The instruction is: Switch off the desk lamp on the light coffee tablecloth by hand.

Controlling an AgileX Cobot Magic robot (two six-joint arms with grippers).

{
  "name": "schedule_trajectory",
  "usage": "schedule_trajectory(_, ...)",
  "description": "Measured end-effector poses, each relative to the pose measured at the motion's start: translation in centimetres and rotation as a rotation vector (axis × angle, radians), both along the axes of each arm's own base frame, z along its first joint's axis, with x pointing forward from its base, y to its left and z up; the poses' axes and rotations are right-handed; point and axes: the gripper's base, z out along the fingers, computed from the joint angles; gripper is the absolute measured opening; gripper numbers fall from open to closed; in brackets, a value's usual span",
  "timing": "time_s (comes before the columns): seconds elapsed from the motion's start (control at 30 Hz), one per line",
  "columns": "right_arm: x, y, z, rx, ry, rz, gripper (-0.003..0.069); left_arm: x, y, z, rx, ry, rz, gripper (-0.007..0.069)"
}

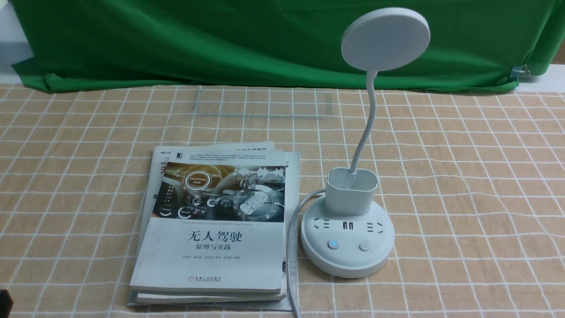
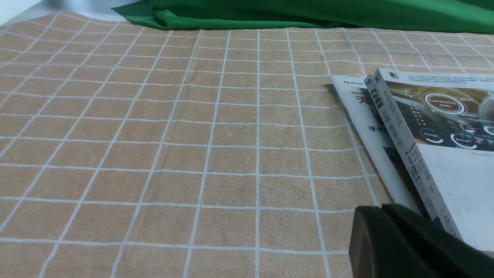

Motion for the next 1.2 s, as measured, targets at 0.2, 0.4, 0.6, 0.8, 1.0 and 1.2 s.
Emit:
schedule_trajectory(0.2, 0.0, 0.0, 0.0, 0.0, 0.0, 0.0, 0.0162, 0.0, 0.0, 0.0, 0.0, 0.0, 0.0, 0.0004)
schedule_trajectory(0.4, 0.0, 0.0, 0.0, 0.0, 0.0, 0.0, 0.0178, 0.0, 0.0, 0.0, 0.0, 0.0, 0.0, 0.0004)
schedule_trajectory(0.6, 0.0, 0.0, 0.0, 0.0, 0.0, 0.0, 0.0191, 0.0, 0.0, 0.0, 0.0, 0.0, 0.0, 0.0004)
schedule_trajectory(0.8, 0.0, 0.0, 0.0, 0.0, 0.0, 0.0, 0.0193, 0.0, 0.0, 0.0, 0.0, 0.0, 0.0, 0.0004)
schedule_trajectory(1.0, 0.0, 0.0, -0.01, 0.0, 0.001, 0.0, 0.0194, 0.0, 0.0, 0.0, 0.0, 0.0, 0.0, 0.0004)
schedule_trajectory(1.2, 0.0, 0.0, -0.01, 0.0, 0.001, 0.0, 0.0194, 0.0, 0.0, 0.0, 0.0, 0.0, 0.0, 0.0004)
